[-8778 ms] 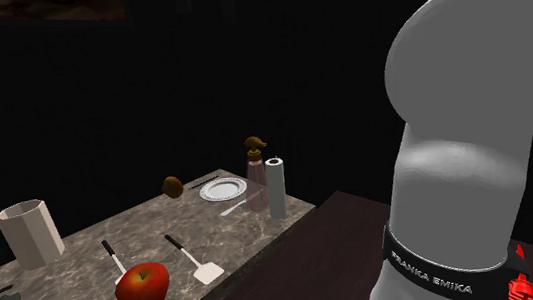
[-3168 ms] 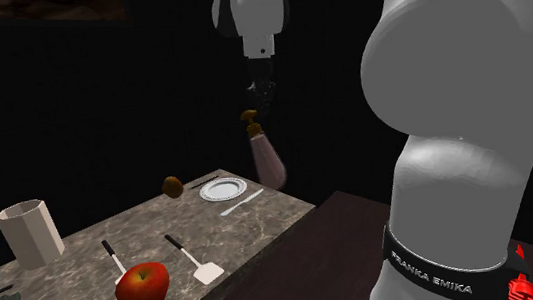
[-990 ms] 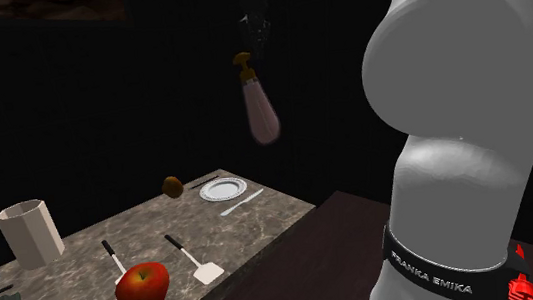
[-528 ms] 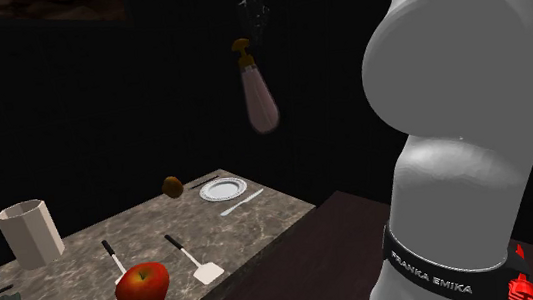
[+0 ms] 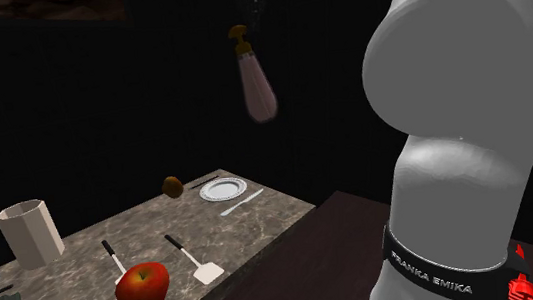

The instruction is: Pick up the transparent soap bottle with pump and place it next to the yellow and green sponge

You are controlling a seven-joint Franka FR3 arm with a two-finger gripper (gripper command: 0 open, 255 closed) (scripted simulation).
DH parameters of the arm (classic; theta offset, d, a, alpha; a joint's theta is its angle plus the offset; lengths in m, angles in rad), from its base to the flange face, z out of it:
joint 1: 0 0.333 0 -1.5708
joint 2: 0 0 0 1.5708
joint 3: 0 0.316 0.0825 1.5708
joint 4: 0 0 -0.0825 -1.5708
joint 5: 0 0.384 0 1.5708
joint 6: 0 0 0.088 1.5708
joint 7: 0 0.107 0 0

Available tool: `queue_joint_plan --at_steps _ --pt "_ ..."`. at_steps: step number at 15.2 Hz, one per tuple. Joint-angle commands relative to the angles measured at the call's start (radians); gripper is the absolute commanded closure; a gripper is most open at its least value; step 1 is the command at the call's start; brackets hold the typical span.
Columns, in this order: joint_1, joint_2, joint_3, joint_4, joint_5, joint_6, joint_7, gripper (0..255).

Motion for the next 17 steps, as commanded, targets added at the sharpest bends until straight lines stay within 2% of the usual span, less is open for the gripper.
queue_joint_plan --at_steps 1,9,17 --pt "0.02 -0.033 0.018 -0.03 -0.012 0.001 0.04 255" --pt "0.11 -0.169 0.127 -0.184 -0.05 0.026 0.243 255" --pt "0.19 -0.235 0.244 -0.258 -0.049 0.034 0.441 255"
